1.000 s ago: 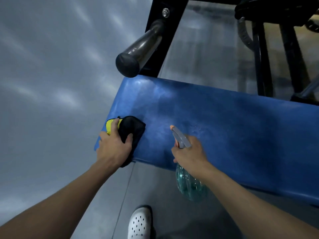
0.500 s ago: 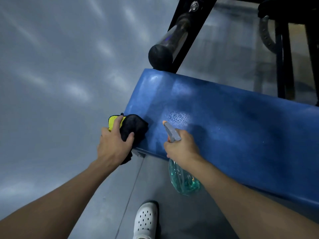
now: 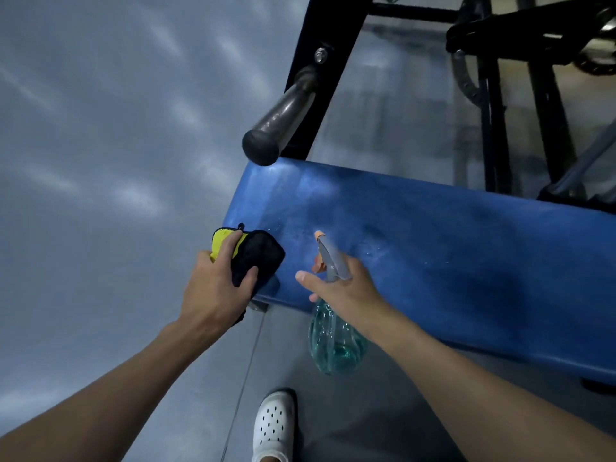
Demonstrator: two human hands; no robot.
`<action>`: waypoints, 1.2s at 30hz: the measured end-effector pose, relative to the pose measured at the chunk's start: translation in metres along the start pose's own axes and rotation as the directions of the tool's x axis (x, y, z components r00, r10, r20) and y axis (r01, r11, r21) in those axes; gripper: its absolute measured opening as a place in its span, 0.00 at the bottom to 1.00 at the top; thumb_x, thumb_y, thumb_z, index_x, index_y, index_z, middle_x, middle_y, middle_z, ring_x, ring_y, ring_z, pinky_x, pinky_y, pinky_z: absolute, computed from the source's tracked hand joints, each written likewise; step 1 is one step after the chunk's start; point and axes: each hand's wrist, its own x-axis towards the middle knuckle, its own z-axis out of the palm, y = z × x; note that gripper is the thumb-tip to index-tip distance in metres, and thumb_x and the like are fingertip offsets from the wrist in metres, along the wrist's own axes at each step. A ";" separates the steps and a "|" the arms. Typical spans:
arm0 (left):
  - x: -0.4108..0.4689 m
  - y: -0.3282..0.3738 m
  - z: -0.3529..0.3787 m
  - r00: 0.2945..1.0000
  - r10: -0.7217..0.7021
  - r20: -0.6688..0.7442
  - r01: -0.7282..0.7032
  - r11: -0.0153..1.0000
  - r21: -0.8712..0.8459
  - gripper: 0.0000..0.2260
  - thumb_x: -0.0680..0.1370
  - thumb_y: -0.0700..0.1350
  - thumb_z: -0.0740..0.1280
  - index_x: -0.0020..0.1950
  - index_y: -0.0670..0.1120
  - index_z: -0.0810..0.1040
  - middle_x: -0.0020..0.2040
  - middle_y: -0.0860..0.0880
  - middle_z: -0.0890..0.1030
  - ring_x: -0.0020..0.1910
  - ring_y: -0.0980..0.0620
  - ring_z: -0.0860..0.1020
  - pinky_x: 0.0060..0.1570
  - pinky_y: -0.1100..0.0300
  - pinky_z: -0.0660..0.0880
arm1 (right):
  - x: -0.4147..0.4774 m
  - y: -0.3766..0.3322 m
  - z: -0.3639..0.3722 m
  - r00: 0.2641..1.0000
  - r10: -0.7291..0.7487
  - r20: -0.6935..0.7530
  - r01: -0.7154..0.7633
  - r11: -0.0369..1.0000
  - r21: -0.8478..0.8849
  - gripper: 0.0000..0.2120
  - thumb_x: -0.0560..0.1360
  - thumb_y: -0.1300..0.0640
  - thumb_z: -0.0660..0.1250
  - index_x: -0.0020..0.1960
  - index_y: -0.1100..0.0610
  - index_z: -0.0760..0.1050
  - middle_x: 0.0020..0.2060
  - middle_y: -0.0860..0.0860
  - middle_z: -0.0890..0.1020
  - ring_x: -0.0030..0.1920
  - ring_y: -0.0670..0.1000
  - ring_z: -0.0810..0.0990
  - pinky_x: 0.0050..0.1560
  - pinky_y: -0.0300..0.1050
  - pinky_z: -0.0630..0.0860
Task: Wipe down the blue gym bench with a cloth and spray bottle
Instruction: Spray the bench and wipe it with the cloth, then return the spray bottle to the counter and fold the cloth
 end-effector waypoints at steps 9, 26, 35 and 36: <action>-0.061 0.181 -0.019 0.897 0.379 0.226 -0.388 0.922 -0.004 0.28 0.75 0.54 0.71 0.71 0.63 0.64 0.50 0.48 0.68 0.47 0.38 0.78 0.47 0.45 0.78 | -0.119 -0.054 -0.171 0.953 0.002 -0.303 0.000 1.000 0.007 0.12 0.73 0.57 0.75 0.49 0.61 0.73 0.37 0.51 0.76 0.35 0.56 0.82 0.45 0.58 0.80; -0.325 0.723 0.064 0.048 0.938 0.342 -0.905 0.186 -0.384 0.26 0.77 0.52 0.71 0.70 0.64 0.63 0.53 0.46 0.69 0.51 0.36 0.78 0.52 0.47 0.77 | -0.533 -0.058 -0.549 0.339 0.149 -0.929 0.120 0.972 0.200 0.11 0.73 0.64 0.74 0.48 0.57 0.72 0.34 0.45 0.66 0.29 0.41 0.67 0.29 0.29 0.65; -0.582 0.909 0.134 -0.381 0.893 0.240 -0.773 -0.165 -0.613 0.27 0.77 0.58 0.68 0.74 0.58 0.65 0.55 0.44 0.74 0.54 0.38 0.77 0.49 0.54 0.71 | -0.783 -0.010 -0.667 -0.110 0.165 -0.980 0.032 0.986 0.162 0.17 0.74 0.60 0.75 0.55 0.66 0.71 0.35 0.49 0.69 0.30 0.44 0.67 0.30 0.32 0.65; -0.609 0.924 0.136 -0.400 0.885 0.236 -0.754 -0.172 -0.634 0.26 0.77 0.56 0.68 0.74 0.58 0.65 0.55 0.45 0.72 0.55 0.38 0.76 0.50 0.54 0.69 | -0.808 -0.008 -0.674 -0.171 0.154 -0.973 0.021 0.988 0.152 0.16 0.74 0.60 0.74 0.54 0.66 0.71 0.36 0.50 0.69 0.32 0.45 0.67 0.30 0.32 0.65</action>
